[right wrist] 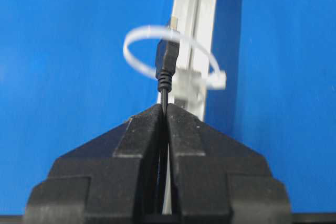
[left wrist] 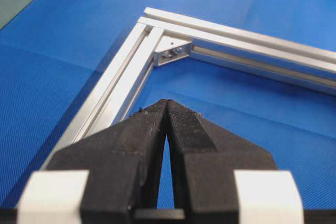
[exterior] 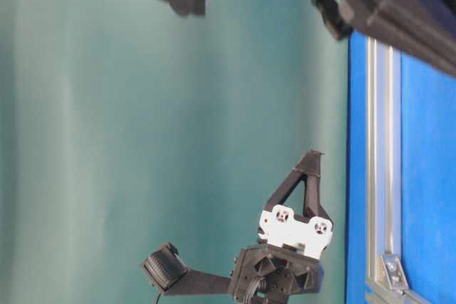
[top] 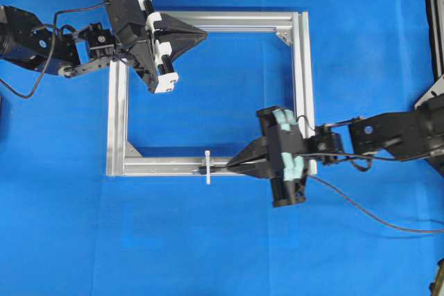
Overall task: Insert the wire through the string loop located in the center.
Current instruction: 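Push the plug leftward through the zip-tie loop with the right gripper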
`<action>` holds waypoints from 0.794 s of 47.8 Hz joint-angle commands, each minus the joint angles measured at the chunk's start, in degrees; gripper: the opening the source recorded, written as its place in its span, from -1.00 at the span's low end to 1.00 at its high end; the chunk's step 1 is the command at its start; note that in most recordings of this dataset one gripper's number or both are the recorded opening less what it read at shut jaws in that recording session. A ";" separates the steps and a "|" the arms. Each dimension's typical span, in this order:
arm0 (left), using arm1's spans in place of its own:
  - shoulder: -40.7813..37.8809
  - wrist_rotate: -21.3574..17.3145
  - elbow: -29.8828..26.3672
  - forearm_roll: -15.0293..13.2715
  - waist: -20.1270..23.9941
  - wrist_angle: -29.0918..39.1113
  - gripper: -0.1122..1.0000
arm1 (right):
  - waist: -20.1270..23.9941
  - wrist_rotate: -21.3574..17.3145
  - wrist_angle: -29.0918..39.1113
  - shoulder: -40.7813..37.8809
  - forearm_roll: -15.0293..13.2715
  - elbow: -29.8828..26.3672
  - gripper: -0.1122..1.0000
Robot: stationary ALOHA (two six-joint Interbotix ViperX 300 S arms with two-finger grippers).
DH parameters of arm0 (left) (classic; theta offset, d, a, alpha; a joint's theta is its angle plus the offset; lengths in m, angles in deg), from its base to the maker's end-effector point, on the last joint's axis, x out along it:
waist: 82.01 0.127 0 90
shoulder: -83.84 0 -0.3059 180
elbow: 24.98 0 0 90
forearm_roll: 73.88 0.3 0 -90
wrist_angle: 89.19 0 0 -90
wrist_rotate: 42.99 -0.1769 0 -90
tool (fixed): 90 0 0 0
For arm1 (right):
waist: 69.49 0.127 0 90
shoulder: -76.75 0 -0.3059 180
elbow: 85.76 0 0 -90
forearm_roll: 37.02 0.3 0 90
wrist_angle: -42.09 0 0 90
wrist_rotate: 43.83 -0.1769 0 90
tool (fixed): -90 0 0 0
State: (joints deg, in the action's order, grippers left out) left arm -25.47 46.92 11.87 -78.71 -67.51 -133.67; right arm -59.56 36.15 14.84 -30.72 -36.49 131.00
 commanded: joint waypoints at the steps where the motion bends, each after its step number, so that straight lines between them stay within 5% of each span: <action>1: 1.93 0.00 -0.53 0.18 -0.18 -0.26 -0.80 | -0.09 -0.09 -0.44 -0.35 0.00 -2.81 -0.85; 38: 2.90 0.79 1.32 0.18 -2.81 -0.26 -0.80 | -0.09 -0.09 -0.18 -2.99 0.09 -6.24 -0.85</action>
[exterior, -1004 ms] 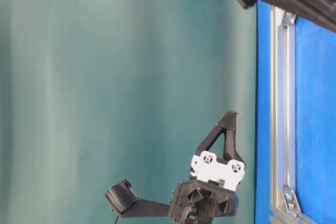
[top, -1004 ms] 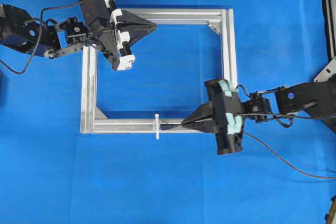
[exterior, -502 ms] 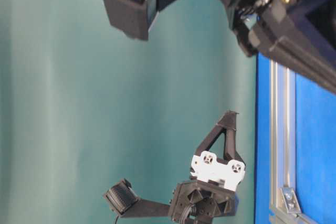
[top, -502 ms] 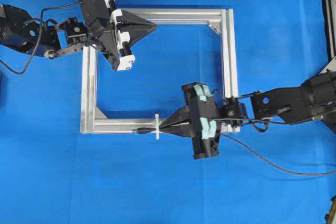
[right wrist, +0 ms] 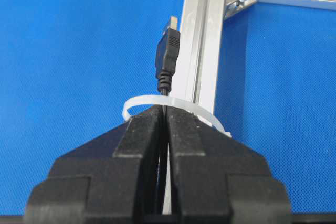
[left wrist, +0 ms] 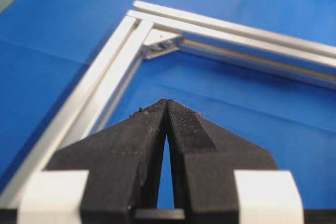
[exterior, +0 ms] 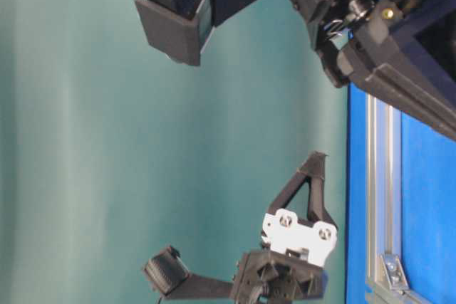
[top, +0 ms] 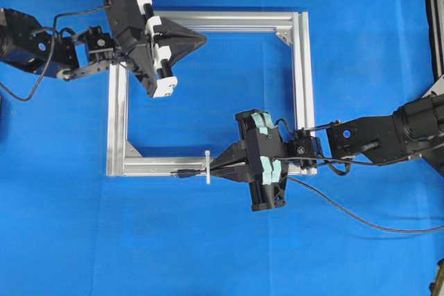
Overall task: Insert the wire through the string loop located in the center.
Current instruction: 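Push the plug leftward through the zip-tie loop with the right gripper, then move the left gripper to the plug emerging from the loop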
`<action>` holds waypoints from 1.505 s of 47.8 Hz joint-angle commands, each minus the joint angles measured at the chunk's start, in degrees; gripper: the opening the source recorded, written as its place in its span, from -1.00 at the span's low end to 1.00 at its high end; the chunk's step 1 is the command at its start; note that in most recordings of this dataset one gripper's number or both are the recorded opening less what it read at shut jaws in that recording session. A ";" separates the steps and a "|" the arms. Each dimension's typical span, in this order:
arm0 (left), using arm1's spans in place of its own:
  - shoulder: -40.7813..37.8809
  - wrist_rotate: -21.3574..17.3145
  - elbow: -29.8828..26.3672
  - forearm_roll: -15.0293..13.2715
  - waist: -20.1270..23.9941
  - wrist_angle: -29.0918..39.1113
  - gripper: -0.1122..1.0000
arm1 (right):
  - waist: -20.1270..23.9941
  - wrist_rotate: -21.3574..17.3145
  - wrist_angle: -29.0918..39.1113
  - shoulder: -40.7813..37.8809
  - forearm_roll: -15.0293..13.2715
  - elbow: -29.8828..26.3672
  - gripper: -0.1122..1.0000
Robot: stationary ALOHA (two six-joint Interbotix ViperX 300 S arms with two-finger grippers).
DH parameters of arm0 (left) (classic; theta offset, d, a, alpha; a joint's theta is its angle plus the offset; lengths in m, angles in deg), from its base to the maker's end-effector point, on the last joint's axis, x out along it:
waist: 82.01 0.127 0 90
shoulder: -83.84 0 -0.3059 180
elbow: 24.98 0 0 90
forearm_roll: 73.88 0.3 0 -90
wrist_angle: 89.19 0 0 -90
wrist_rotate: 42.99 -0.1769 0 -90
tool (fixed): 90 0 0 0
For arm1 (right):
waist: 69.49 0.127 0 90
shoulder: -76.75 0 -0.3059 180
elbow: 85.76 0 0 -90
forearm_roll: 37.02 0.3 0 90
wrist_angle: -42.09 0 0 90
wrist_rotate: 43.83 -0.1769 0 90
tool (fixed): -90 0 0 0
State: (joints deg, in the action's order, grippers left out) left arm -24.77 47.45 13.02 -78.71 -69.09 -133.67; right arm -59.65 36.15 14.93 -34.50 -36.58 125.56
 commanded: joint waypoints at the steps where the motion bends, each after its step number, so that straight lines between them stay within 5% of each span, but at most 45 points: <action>1: 2.37 0.26 0.44 0.18 -1.67 -0.26 -0.80 | 0.00 -0.09 -0.26 0.88 0.09 -0.79 -0.85; 39: 6.50 6.33 7.29 0.18 -21.80 -0.26 -0.80 | 0.00 -0.09 -0.26 0.88 0.09 -0.62 -0.85; 72: 5.62 5.54 5.62 0.44 -25.14 3.08 -0.71 | 0.00 -0.09 0.26 0.88 0.09 -0.62 -0.85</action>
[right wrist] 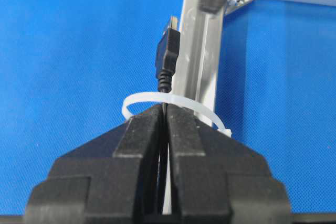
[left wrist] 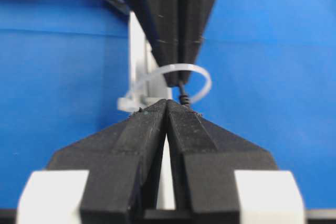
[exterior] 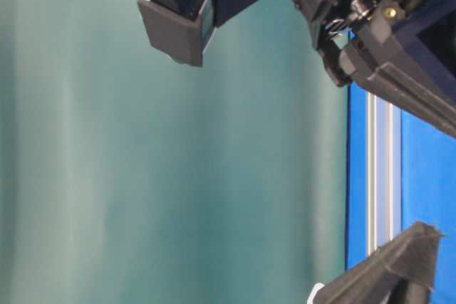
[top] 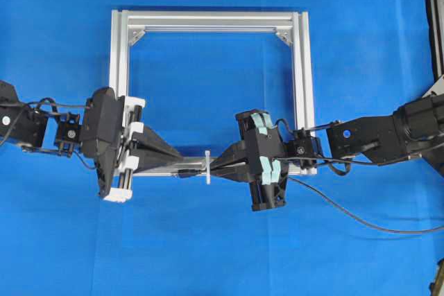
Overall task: Insert the wire through the string loop located in the center.
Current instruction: 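Move the left gripper to the plug emerging from the loop, then close the left gripper on the plug and open the right gripper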
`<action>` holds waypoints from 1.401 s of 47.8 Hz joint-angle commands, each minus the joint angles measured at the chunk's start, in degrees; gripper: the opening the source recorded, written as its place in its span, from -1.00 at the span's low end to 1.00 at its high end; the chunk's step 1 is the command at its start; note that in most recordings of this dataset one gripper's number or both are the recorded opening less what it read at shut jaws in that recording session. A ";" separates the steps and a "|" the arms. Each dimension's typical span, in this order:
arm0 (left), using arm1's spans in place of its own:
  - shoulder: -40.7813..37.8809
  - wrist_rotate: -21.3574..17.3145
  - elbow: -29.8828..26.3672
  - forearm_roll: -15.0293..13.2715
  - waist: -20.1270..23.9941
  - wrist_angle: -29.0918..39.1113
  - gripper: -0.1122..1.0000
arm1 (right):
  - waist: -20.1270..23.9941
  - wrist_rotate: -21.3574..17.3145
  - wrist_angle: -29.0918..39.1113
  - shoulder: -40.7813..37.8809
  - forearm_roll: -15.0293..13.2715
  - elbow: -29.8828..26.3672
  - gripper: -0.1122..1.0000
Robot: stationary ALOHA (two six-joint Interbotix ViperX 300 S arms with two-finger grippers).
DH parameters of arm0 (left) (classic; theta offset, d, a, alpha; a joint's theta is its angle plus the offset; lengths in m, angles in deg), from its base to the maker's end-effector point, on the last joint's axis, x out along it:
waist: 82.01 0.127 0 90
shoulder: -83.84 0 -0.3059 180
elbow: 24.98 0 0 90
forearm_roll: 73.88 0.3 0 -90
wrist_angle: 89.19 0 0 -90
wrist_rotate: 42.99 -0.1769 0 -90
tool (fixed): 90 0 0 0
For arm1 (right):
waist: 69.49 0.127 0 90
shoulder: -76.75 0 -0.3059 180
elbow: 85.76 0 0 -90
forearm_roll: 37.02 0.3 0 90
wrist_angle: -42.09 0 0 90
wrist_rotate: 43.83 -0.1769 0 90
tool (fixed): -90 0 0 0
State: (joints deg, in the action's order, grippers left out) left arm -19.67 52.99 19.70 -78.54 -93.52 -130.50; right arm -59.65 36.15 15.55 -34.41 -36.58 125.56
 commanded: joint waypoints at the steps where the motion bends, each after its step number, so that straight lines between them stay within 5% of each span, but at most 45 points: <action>1: 0.53 0.09 -1.05 0.26 -0.88 0.00 -0.62 | 0.00 -0.09 -0.26 0.79 0.09 -0.53 -0.85; 12: 0.44 0.79 -1.23 0.09 -0.70 0.70 0.54 | 0.00 -0.09 -0.26 0.79 0.09 -0.62 -0.85; 17: 0.35 0.79 -1.41 0.09 -0.62 1.41 0.86 | 0.00 -0.09 -0.26 0.79 0.09 -0.62 -0.85; 67: -7.38 1.14 -6.24 0.00 -0.53 4.31 0.85 | 0.00 -0.09 -0.26 0.79 0.09 -0.44 -0.85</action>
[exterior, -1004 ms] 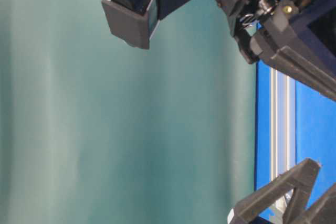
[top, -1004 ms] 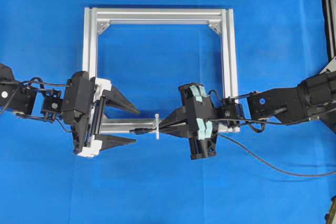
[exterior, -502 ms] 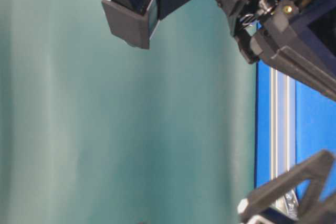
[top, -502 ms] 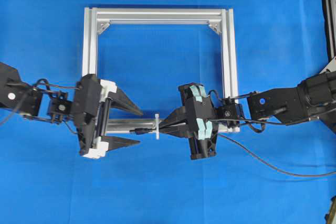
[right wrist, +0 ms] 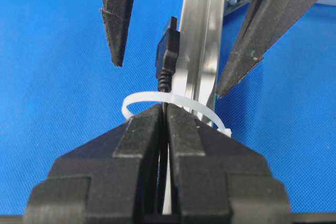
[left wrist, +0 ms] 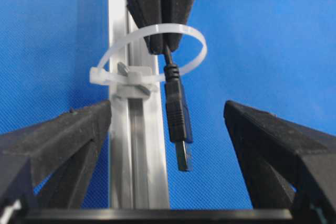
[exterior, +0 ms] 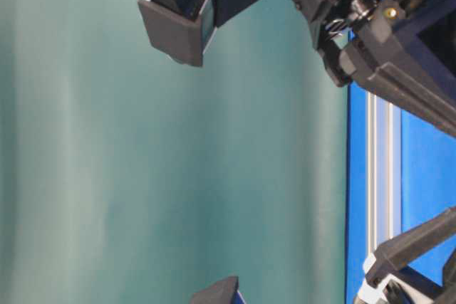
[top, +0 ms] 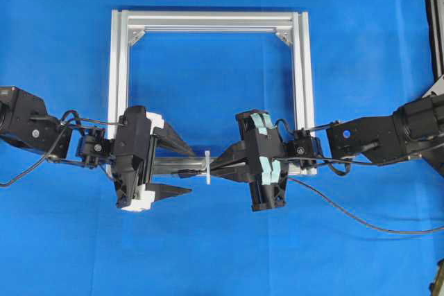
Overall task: Insert the wire through the string loop located in the center.
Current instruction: 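Close the left gripper on the plug and open the right gripper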
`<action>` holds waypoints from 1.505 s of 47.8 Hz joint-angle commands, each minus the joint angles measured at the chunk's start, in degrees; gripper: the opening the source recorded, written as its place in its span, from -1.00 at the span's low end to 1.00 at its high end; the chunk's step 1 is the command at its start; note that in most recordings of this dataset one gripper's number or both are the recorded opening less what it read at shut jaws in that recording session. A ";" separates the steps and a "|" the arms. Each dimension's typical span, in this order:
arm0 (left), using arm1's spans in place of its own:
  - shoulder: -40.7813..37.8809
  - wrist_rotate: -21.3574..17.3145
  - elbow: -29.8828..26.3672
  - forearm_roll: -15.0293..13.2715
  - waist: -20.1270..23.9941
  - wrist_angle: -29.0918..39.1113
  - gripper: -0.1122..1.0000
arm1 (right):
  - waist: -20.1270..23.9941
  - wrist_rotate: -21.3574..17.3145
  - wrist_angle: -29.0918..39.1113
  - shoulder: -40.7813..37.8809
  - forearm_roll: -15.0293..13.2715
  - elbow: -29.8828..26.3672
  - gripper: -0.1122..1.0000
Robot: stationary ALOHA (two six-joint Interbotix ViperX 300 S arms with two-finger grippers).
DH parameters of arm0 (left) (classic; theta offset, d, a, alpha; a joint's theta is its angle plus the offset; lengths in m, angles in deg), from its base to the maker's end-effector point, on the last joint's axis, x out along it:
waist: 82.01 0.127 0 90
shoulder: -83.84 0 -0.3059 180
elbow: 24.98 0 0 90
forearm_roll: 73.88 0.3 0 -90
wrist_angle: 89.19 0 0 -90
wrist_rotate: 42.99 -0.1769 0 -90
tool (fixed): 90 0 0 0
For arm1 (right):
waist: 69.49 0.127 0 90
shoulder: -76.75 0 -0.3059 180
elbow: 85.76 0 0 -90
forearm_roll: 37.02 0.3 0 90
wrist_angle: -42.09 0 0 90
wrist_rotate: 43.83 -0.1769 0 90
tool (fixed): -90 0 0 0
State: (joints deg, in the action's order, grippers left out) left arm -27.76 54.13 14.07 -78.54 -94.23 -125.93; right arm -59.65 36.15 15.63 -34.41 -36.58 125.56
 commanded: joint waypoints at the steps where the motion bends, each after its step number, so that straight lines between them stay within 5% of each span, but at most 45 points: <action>1: 0.70 0.00 -0.70 -0.09 0.18 -0.26 0.85 | 0.00 -0.09 -0.26 0.79 0.09 -0.53 -0.85; 46: 0.79 0.26 -0.79 -0.09 -0.09 0.00 0.79 | 0.00 -0.09 -0.18 0.79 0.09 -0.53 -0.85; 51: 0.79 0.79 -0.88 -0.09 -0.09 0.09 0.48 | 0.00 -0.09 -0.09 0.79 0.09 -0.44 -0.85; 61: 0.97 0.79 -0.35 0.00 -0.09 0.09 -0.62 | 0.00 -0.09 0.00 0.79 0.00 -0.44 -0.85; 72: 0.97 0.79 -0.35 0.00 -0.18 0.09 -0.67 | 0.09 -0.09 0.97 0.79 0.00 -0.44 -0.85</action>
State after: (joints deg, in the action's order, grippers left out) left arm -27.76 54.92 14.07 -78.54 -94.32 -125.58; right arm -59.73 36.15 16.34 -34.41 -36.58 125.56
